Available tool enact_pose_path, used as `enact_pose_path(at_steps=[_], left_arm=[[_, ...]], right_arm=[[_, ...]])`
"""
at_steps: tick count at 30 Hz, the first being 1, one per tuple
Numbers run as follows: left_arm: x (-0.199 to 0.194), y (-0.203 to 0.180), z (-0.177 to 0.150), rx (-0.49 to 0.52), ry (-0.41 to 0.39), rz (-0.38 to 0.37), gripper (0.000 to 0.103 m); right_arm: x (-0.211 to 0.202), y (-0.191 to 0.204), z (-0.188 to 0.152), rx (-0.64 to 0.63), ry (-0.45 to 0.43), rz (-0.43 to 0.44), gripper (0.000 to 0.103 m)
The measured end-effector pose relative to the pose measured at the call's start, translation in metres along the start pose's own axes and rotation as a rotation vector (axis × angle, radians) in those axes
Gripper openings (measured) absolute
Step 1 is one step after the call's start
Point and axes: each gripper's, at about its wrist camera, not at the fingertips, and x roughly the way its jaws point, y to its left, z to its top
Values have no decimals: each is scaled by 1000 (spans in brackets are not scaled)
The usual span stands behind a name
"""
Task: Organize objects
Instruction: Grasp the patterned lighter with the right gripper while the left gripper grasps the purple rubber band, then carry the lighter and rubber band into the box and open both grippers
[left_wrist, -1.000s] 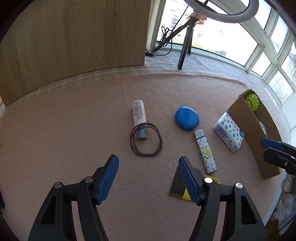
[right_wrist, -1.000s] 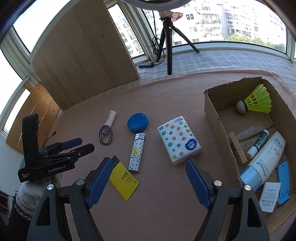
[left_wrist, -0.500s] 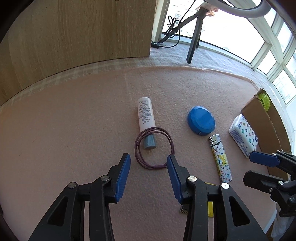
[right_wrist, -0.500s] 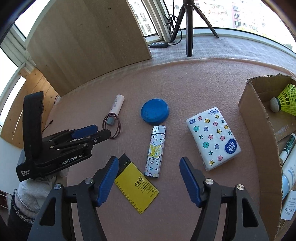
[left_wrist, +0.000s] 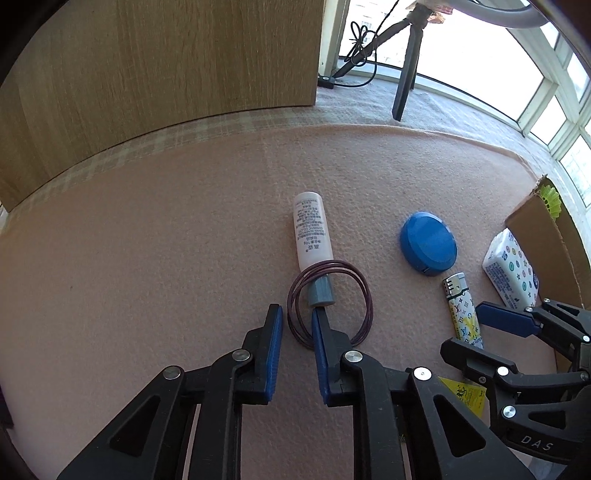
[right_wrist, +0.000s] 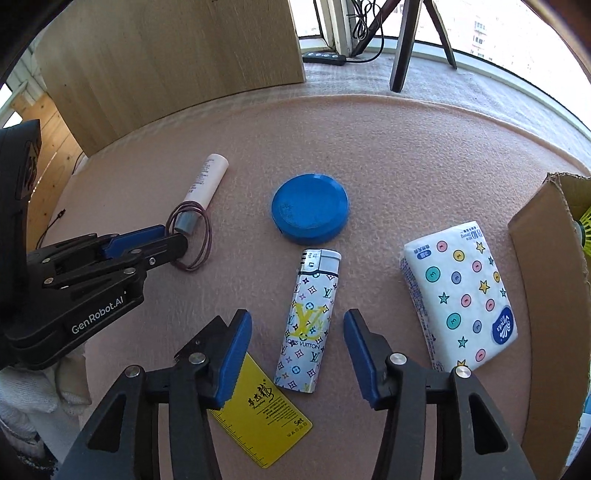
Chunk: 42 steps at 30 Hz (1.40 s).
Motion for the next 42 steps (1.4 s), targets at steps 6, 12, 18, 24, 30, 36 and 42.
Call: enact_pose_path(at_steps=[6, 12, 18, 24, 30, 36, 42], left_arm=[[0, 3, 0, -16, -9, 3, 2], [-7, 5, -3, -29, -33, 5, 2], [-24, 15, -6, -59, -63, -2, 2], [-47, 20, -9, -73, -101, -10, 2], [-75, 10, -6, -57, -148, -30, 2], [-94, -15, 3, -26, -189, -74, 2], [-97, -62, 13, 32, -202, -127, 2]], right_arm=[[2, 4, 2, -65, -2, -82, 25], [3, -3, 2, -63, -3, -73, 21], [-3, -7, -3, -42, -24, -48, 21], [-20, -12, -9, -32, -55, -14, 21], [-49, -24, -17, -17, -96, 21, 21], [-92, -49, -28, 4, -161, 15, 21], [-135, -86, -44, 33, -219, -25, 21]])
